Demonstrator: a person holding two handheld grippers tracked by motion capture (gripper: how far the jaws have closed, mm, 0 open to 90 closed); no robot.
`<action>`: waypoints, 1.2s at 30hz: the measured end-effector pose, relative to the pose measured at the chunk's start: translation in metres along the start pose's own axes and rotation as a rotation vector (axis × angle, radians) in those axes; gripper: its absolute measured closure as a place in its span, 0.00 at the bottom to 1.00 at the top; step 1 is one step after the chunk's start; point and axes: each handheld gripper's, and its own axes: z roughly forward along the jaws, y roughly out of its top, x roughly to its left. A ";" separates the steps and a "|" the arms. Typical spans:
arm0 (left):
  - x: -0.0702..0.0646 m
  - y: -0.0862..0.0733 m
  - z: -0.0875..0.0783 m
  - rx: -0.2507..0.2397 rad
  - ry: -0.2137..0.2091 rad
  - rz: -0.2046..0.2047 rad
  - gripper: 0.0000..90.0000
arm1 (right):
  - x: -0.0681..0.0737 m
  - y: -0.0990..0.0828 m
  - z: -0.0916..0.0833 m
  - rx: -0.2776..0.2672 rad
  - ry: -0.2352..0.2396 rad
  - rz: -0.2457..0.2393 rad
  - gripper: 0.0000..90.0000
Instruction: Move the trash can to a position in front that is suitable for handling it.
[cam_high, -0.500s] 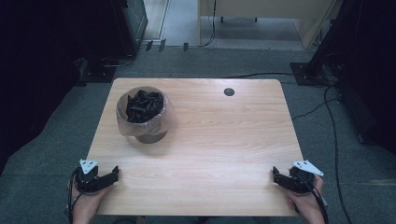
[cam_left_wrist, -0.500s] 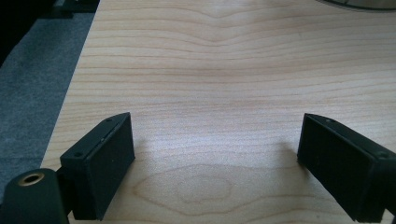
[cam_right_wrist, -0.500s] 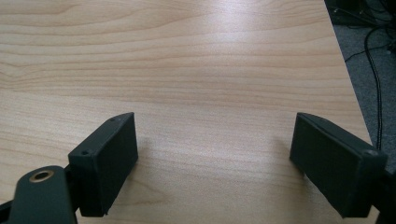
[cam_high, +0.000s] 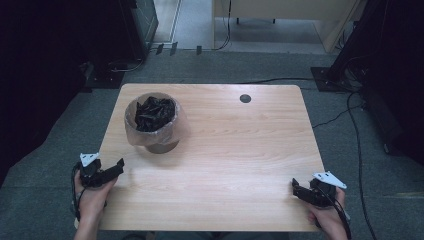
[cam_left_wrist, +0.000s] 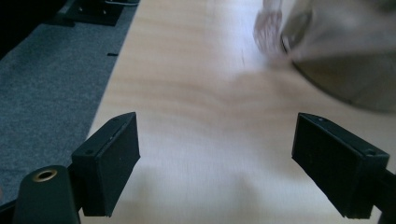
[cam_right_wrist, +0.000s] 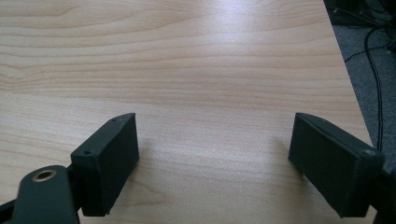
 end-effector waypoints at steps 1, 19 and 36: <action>0.000 0.009 0.007 -0.005 0.002 -0.015 0.16 | 0.000 0.000 0.000 0.000 0.000 0.000 0.18; -0.031 0.065 0.059 -0.118 0.042 -0.084 0.51 | 0.001 0.008 -0.008 -0.087 0.074 0.070 0.51; -0.069 0.072 0.073 -0.100 -0.019 -0.020 0.65 | 0.022 0.054 0.003 -0.146 0.103 0.010 0.45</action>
